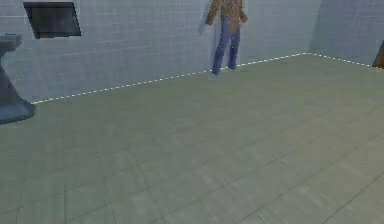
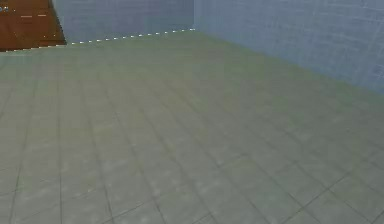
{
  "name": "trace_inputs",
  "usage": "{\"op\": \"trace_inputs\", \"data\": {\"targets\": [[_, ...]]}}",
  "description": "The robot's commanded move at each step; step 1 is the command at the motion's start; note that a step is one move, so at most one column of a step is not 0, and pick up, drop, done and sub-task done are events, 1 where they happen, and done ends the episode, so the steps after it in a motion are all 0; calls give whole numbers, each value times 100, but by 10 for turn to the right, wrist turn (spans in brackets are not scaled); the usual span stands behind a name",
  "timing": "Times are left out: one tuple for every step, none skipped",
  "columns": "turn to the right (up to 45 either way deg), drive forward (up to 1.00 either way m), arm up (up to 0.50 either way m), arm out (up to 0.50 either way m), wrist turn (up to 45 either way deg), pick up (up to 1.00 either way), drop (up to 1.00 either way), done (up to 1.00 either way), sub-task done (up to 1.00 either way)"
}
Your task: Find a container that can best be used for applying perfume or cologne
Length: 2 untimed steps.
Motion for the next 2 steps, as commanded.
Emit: {"op": "trace_inputs", "data": {"targets": [[450, 0, 0, 0, 0, 0, 0, 0, 0], [450, 0, 0, 0, 0, 0, 0, 0, 0]]}}
